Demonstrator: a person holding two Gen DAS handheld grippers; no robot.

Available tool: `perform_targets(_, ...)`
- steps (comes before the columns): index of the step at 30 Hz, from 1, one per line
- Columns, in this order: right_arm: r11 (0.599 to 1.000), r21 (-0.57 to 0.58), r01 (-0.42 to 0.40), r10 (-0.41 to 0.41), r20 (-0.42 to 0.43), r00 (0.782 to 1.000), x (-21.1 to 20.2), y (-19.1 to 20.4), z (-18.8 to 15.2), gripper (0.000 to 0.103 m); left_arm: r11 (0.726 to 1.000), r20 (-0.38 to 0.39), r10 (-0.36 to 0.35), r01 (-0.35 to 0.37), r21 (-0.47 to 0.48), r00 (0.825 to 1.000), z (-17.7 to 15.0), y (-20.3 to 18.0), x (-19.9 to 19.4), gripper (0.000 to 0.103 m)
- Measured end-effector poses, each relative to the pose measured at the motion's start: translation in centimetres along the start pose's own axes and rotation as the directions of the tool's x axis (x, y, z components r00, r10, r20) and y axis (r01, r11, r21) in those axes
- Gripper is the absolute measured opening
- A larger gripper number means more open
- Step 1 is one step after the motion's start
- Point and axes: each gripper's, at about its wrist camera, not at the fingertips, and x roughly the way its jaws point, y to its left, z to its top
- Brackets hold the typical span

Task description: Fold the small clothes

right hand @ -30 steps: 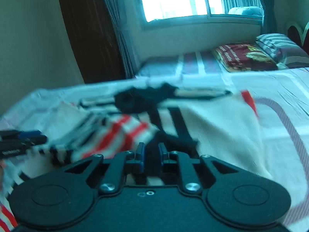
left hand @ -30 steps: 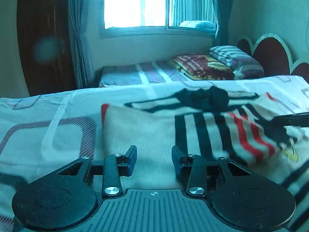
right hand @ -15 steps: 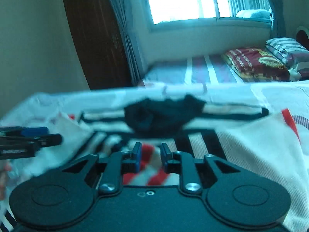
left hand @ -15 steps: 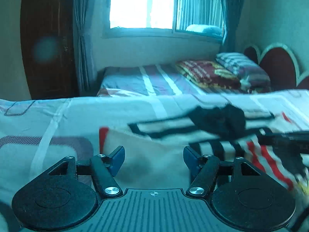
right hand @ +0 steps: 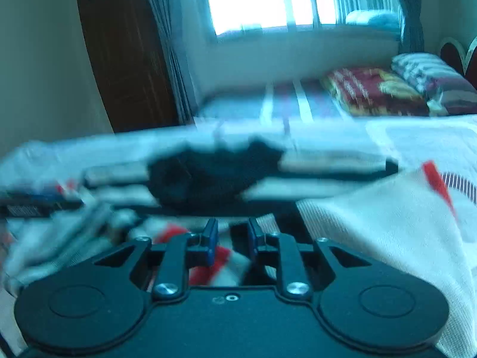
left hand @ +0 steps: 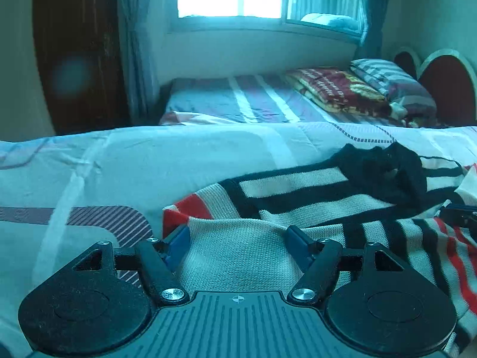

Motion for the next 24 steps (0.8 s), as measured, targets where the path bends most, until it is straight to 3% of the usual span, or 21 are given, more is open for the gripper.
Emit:
perform_targets(4,1.000,0.005,-0.021,0.021,0.059,0.998,-2.3,-0.1,0.2,0.024,0.999,0.097,-0.045,0.047,-0.023,0.994,-1.1,-1.7,-3.9,0.071)
perform_targets(7,0.999,-0.018,-0.050,0.051,0.045,0.998,-2.5,0.4,-0.3,0.024,0.999,0.068,-0.044,0.045,-0.016,0.997,-2.5,-2.9,-4.3,0.071)
perform_targets(9,0.998,-0.055,-0.037,0.036,-0.018,0.999,-1.6,0.8,-0.9,0.024,1.000,0.019,-0.015,0.015,-0.008,1.000,-3.6,-3.6,-3.2,0.071)
perform_targets(11,0.996,-0.088,-0.021,0.020,-0.016,1.000,-1.9,1.2,-1.1,0.024,1.000,0.033,0.014,-0.015,0.024,0.999,-3.8,-4.4,-3.6,0.071)
perform_targets(15,0.997,-0.061,-0.053,0.057,0.061,0.997,-4.8,1.0,-0.6,0.027,1.000,0.087,0.003,-0.001,-0.028,0.996,-3.9,-4.6,-6.6,0.071)
perform_targets(17,0.995,-0.078,-0.061,0.064,0.045,0.997,-4.9,1.2,-1.1,0.028,1.000,0.075,0.011,-0.010,-0.016,0.997,-4.4,-4.9,-6.7,0.071)
perform_targets(19,0.992,-0.126,-0.016,0.010,-0.054,0.998,-3.3,1.2,-1.9,0.028,1.000,0.018,0.028,-0.028,-0.003,0.999,-5.6,-4.7,-5.7,0.071)
perform_targets(21,0.990,-0.144,-0.006,0.000,-0.045,0.999,-4.3,1.0,-1.8,0.028,0.999,0.034,0.036,-0.036,-0.012,0.999,-5.8,-4.3,-6.8,0.071)
perform_targets(24,0.993,-0.119,-0.014,0.021,0.058,0.998,-7.5,0.0,-1.4,0.032,0.999,0.100,0.048,-0.046,-0.030,0.994,-6.4,-3.2,-9.6,0.071)
